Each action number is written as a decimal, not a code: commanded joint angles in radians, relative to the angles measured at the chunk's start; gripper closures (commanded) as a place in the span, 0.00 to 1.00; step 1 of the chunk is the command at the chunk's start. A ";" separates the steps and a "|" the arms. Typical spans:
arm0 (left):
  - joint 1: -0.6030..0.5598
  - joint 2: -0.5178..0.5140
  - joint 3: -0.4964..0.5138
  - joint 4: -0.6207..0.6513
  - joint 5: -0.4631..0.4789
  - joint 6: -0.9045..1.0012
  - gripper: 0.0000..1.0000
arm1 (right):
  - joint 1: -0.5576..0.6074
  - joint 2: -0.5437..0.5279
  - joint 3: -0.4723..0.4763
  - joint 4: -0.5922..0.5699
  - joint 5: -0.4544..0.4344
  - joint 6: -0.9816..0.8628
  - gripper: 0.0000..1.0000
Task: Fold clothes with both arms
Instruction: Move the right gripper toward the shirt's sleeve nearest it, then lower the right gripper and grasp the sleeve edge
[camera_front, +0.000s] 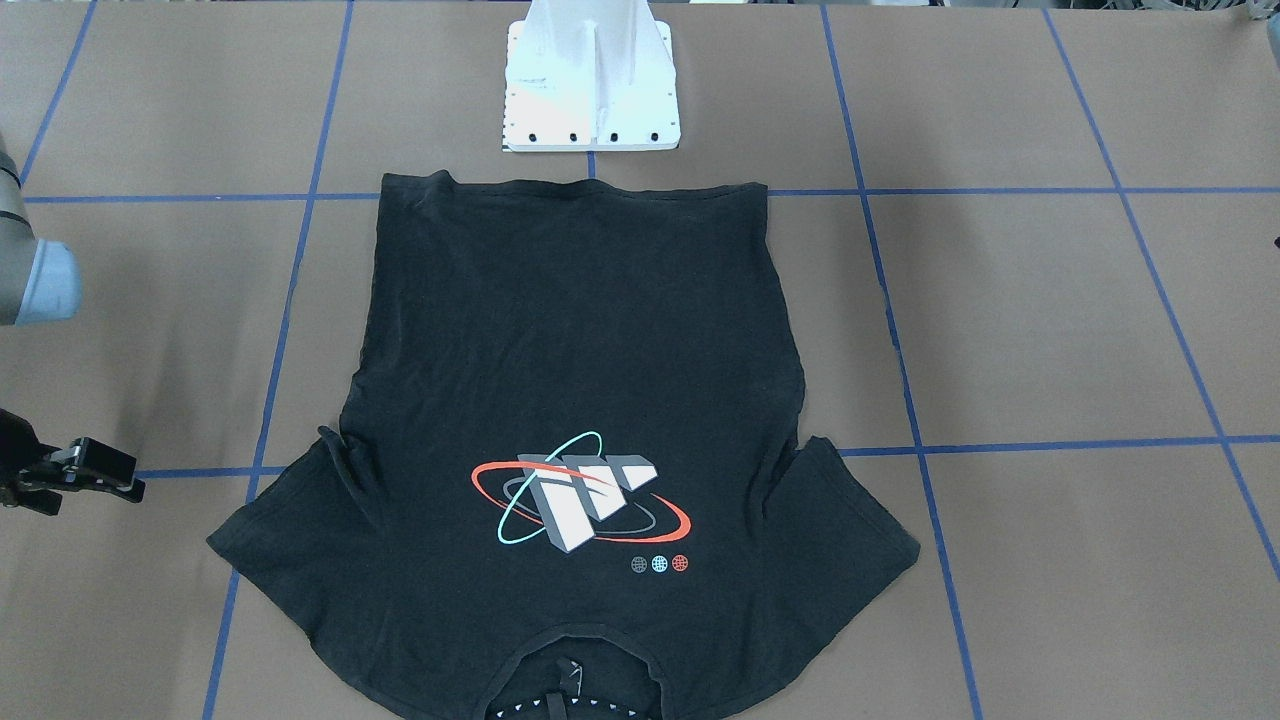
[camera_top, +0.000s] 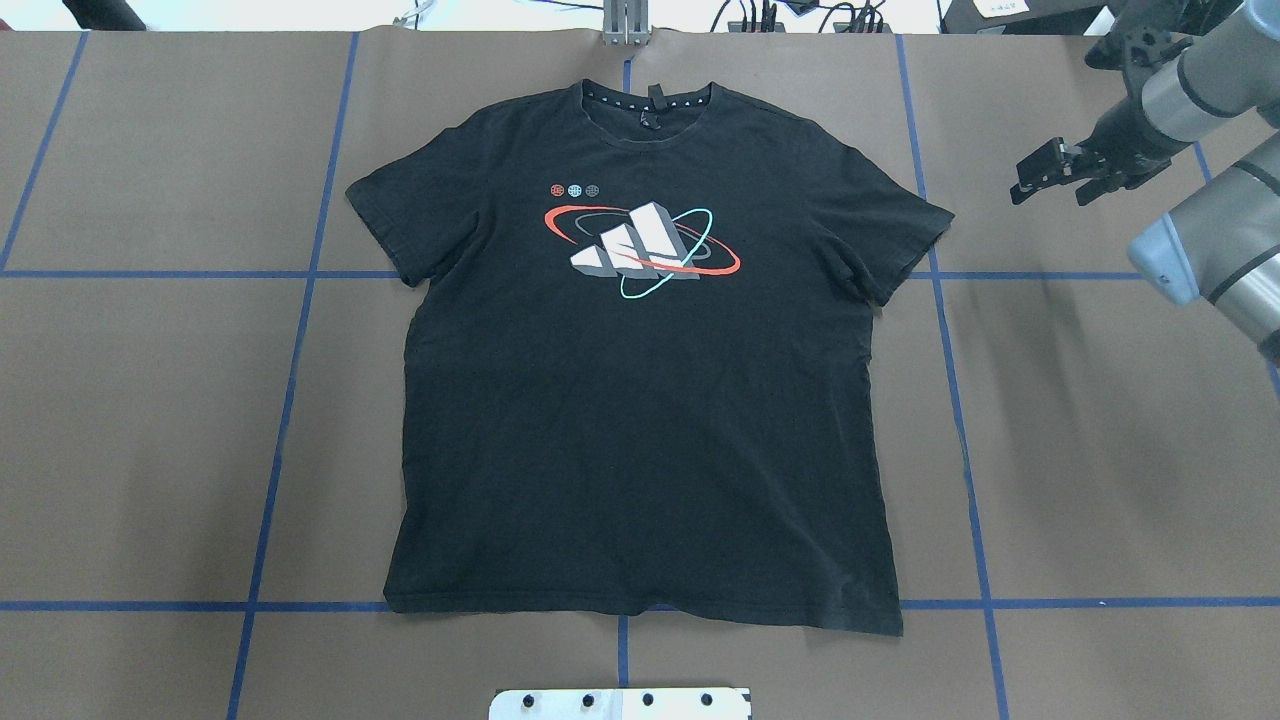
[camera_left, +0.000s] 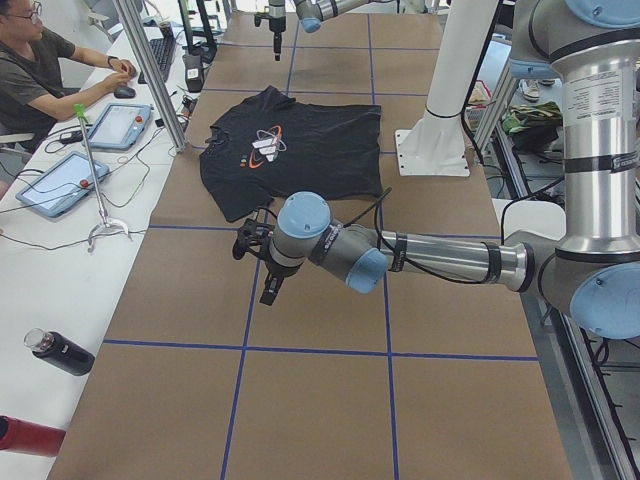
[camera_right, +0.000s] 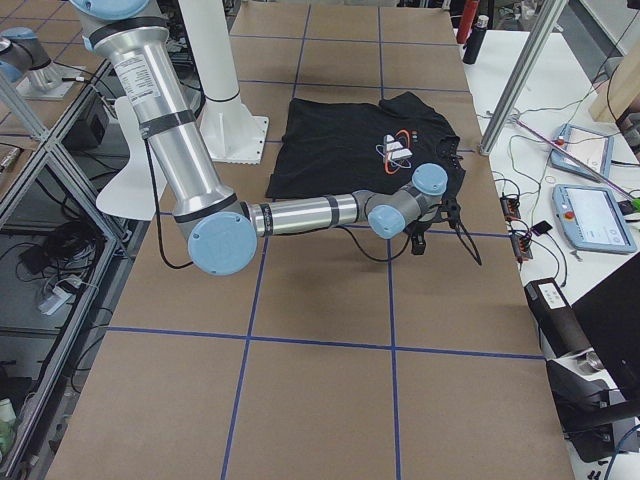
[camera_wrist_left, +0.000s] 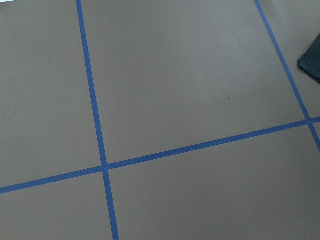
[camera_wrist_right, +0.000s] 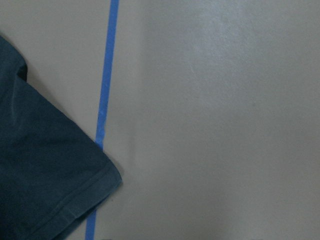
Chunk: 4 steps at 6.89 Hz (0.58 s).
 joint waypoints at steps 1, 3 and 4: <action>0.000 -0.004 0.000 0.000 0.001 -0.001 0.00 | -0.075 0.048 -0.050 0.087 -0.148 0.116 0.06; 0.002 -0.007 -0.001 0.000 0.001 -0.001 0.00 | -0.113 0.060 -0.110 0.190 -0.161 0.195 0.07; 0.002 -0.007 0.000 0.000 0.001 -0.001 0.00 | -0.122 0.062 -0.113 0.195 -0.166 0.195 0.09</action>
